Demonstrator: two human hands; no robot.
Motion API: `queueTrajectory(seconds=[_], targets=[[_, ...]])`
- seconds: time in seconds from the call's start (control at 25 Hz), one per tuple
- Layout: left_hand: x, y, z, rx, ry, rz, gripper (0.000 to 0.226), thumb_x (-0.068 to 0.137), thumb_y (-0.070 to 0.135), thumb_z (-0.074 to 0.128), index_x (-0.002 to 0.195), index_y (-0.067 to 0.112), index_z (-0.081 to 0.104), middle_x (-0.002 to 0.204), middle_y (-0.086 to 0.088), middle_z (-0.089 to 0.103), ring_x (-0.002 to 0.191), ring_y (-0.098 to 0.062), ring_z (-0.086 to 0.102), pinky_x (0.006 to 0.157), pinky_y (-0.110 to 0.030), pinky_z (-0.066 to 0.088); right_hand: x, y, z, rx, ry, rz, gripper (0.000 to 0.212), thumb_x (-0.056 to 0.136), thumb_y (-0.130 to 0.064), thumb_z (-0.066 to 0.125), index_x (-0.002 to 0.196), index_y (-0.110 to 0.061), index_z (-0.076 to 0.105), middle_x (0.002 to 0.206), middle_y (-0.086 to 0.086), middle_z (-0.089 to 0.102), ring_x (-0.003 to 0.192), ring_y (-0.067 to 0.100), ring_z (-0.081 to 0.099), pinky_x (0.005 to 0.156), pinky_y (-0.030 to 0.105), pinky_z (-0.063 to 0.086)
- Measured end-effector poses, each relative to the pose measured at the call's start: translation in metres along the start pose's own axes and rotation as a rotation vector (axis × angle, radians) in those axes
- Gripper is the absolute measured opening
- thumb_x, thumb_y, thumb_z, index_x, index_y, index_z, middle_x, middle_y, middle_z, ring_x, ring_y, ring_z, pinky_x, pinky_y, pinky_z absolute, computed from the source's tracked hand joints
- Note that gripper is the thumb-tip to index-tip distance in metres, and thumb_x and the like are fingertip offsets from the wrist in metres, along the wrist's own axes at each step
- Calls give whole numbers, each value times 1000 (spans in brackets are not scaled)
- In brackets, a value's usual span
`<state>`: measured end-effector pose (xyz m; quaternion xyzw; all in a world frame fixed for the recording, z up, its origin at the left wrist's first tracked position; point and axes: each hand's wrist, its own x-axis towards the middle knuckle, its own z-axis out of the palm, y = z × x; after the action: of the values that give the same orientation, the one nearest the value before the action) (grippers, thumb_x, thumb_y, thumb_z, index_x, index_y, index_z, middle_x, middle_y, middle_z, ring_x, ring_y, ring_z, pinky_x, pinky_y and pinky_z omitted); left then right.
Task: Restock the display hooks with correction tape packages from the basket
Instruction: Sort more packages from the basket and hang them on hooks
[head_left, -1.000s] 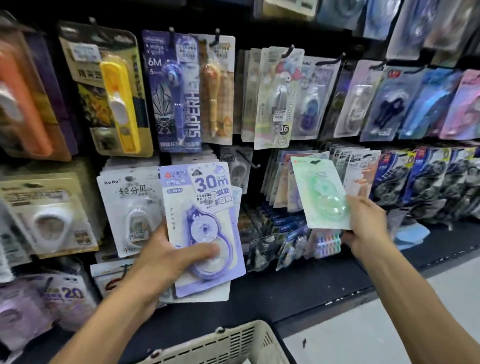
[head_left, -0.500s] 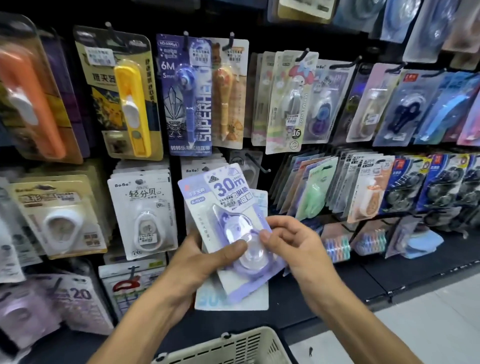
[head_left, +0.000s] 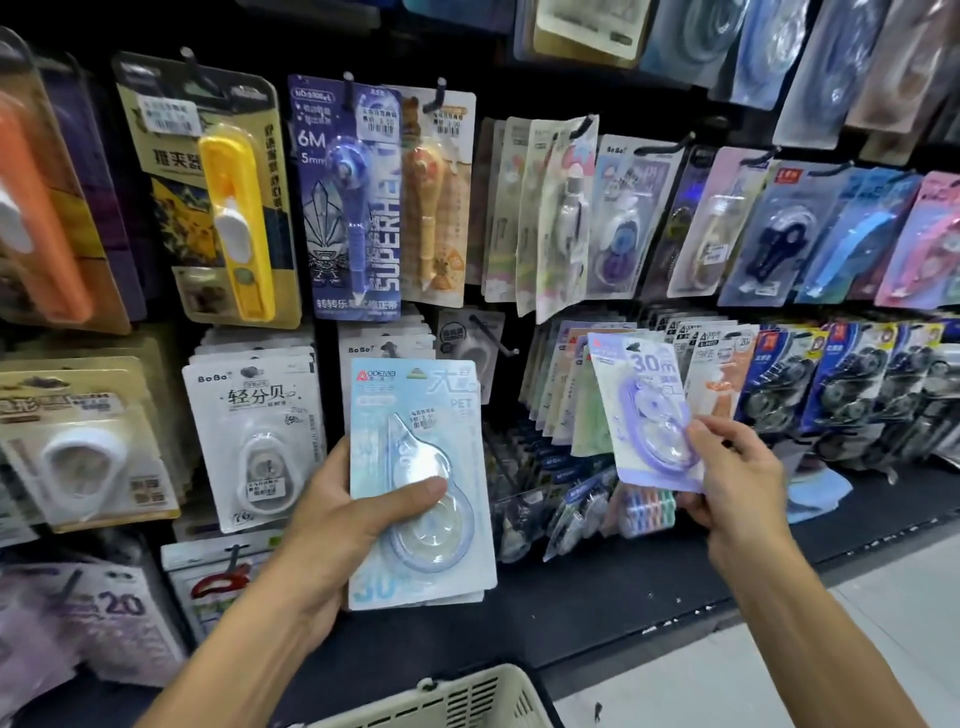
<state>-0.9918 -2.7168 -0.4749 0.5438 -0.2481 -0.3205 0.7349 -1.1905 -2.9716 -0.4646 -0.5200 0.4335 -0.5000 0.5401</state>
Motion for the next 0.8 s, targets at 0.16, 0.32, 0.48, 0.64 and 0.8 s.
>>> queueTrajectory(seconds=[0.16,0.32,0.48,0.64,0.8], targets=[[-1,-2,2,-6,29,9,73,40,28,98,108,32,71,106,-5,80,91,-30,78,66,-38,63,-1,5,2,37,-42,101,30,97,-29,66,124,-17,60,110,4,65,59,16,58,45,25,49],[-2,-4,8,-30,82,38,66,43,27,98,103,33,72,102,-2,80,88,-26,79,62,-31,62,-44,2,20,-204,-265,-57,50,86,-43,76,127,-27,54,121,-7,64,104,18,64,88,40,55],[-6,-8,23,5,8,41,76,48,29,101,116,25,68,104,-2,80,92,-24,78,66,-31,62,-111,12,60,-178,-839,-90,51,64,-49,86,109,-32,70,86,-6,74,79,10,70,71,24,56],[-5,-1,14,-41,-5,83,70,61,18,91,125,25,64,115,-5,77,103,-27,75,77,-40,64,-82,3,54,212,-565,85,46,69,-24,85,108,-12,65,98,6,78,76,19,75,57,26,58],[-3,5,7,-39,63,127,58,68,13,79,123,24,66,116,-4,77,104,-27,75,91,-45,55,-32,-8,22,231,-191,52,28,89,-15,72,117,-14,65,93,5,75,45,14,60,30,22,40]])
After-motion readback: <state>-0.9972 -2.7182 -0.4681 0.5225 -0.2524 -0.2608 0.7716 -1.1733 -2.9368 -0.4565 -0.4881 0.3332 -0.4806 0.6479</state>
